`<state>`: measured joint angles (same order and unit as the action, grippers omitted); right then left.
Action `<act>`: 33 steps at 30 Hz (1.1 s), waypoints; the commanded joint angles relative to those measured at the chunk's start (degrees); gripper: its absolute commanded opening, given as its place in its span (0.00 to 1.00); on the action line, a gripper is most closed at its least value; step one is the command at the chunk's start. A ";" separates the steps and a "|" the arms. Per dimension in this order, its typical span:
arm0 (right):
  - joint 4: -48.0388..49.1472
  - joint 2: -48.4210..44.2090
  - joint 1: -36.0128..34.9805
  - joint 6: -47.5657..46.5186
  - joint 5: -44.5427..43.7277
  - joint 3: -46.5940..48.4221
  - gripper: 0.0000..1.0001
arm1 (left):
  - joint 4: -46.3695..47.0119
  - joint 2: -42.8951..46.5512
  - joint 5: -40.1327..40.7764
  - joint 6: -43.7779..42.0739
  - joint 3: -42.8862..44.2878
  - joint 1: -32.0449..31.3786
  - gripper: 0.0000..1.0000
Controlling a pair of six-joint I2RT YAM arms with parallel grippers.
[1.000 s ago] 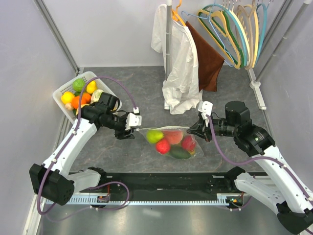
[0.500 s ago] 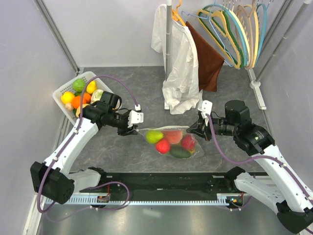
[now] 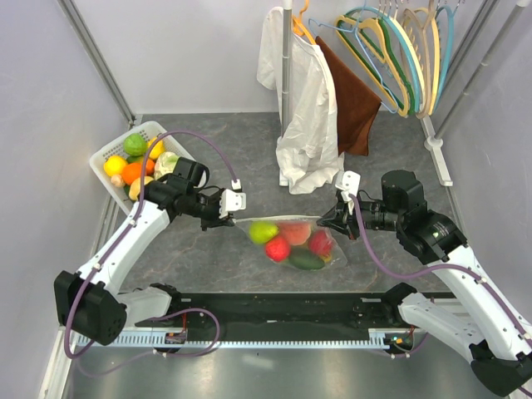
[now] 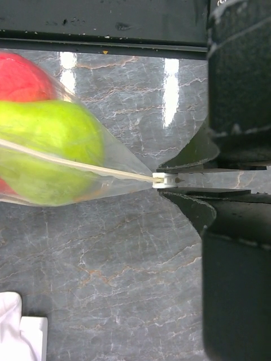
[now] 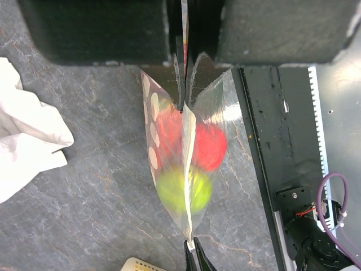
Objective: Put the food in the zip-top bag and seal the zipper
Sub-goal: Zip the zipper food storage bag at the center of the board, then place the zipper food storage bag at the center of the board.
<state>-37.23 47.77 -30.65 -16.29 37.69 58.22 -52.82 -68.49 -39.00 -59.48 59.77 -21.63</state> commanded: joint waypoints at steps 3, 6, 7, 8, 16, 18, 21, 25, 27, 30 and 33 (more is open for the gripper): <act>1.29 -0.75 -0.02 -0.85 0.89 2.60 0.00 | -0.18 1.25 4.02 -2.04 -1.85 1.58 0.07; 1.29 -0.83 -0.02 -1.02 0.89 2.69 0.00 | -0.44 0.90 4.20 -2.83 -1.85 2.38 0.07; 1.20 -0.92 -0.02 -1.02 0.80 2.69 0.00 | -0.44 0.73 4.37 -2.92 -1.85 2.47 0.07; 1.20 -0.92 -0.02 -1.02 0.80 2.69 0.00 | -0.53 0.64 4.46 -2.92 -1.67 2.55 0.08; 1.37 -0.75 -0.02 -0.85 1.07 2.52 0.00 | -4.75 2.04 -5.01 2.26 6.58 2.29 0.49; 1.63 -0.57 0.07 -0.76 1.24 2.60 0.00 | -5.80 1.96 -6.34 3.32 9.83 2.12 0.59; 2.08 -0.31 0.07 -0.49 1.51 2.60 0.00 | -6.86 2.31 -8.10 4.28 12.74 0.54 0.71; 2.60 -0.04 -0.02 -0.14 1.77 2.61 0.00 | -5.37 1.61 -6.10 10.24 14.76 -5.52 0.72; 2.87 -0.04 -0.02 0.03 1.77 2.78 0.00 | -1.51 1.17 -4.16 12.71 14.68 -10.00 0.71; 3.13 0.13 -0.02 0.21 1.86 2.95 0.00 | 4.46 0.03 -0.91 17.20 14.41 -14.75 0.70; 2.96 -0.13 -0.02 0.12 1.77 3.22 0.00 | 6.58 -3.13 -0.90 20.45 15.64 -17.48 0.68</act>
<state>-37.06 47.97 -30.63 -16.25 37.74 58.26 -52.53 -68.58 -41.74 -46.68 73.01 -36.38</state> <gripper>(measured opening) 0.007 0.694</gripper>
